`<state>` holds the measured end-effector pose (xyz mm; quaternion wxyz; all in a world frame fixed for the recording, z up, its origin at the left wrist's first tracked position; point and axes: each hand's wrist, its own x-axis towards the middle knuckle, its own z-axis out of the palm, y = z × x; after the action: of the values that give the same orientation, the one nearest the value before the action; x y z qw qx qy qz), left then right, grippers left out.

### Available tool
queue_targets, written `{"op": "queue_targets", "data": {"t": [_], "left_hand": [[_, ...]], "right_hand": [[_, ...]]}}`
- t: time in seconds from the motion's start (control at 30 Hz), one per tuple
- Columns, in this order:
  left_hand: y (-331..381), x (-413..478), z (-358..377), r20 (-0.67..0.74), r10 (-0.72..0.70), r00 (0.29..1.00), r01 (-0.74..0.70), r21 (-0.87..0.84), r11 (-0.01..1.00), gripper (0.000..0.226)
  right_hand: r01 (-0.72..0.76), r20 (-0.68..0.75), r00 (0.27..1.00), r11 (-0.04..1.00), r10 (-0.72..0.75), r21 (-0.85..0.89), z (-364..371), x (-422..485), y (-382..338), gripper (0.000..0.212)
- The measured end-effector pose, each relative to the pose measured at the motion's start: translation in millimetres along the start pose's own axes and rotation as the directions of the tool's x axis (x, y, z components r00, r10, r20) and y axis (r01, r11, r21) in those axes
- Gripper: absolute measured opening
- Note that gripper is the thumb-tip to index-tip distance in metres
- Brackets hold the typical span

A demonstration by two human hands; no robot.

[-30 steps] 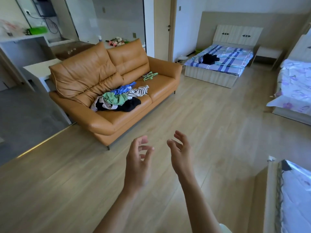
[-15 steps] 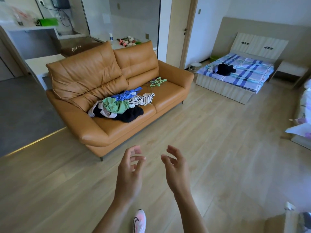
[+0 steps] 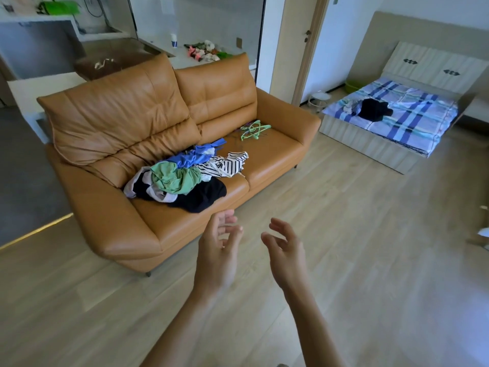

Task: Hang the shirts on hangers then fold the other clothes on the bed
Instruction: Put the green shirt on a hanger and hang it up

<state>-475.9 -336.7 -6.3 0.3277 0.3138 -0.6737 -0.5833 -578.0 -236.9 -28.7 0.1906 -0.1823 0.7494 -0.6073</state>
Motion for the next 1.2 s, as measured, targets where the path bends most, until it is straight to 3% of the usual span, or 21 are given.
{"op": "queue_targets", "data": {"t": [0.3,0.7,0.97,1.2], "left_hand": [[-34,151,71,-0.039,-0.068,0.997,0.067,-0.009,0.998,0.021],[-32,370,169,-0.268,-0.09,0.959,0.083,-0.039,0.996,0.023],[-78,505,198,-0.287,-0.19,0.939,0.167,-0.103,0.981,0.031],[-148,666,197,-0.258,-0.352,0.9,0.31,-0.191,0.931,0.013]], "right_hand": [[-0.002,0.144,0.99,1.0,0.003,-0.008,14,186,6,0.038],[0.027,0.262,0.965,0.997,-0.007,-0.073,-14,455,-14,0.026],[-0.032,0.327,0.942,0.991,0.074,-0.131,35,577,0,0.03],[-0.055,0.363,0.92,0.969,0.144,-0.242,113,719,3,0.03]]}}
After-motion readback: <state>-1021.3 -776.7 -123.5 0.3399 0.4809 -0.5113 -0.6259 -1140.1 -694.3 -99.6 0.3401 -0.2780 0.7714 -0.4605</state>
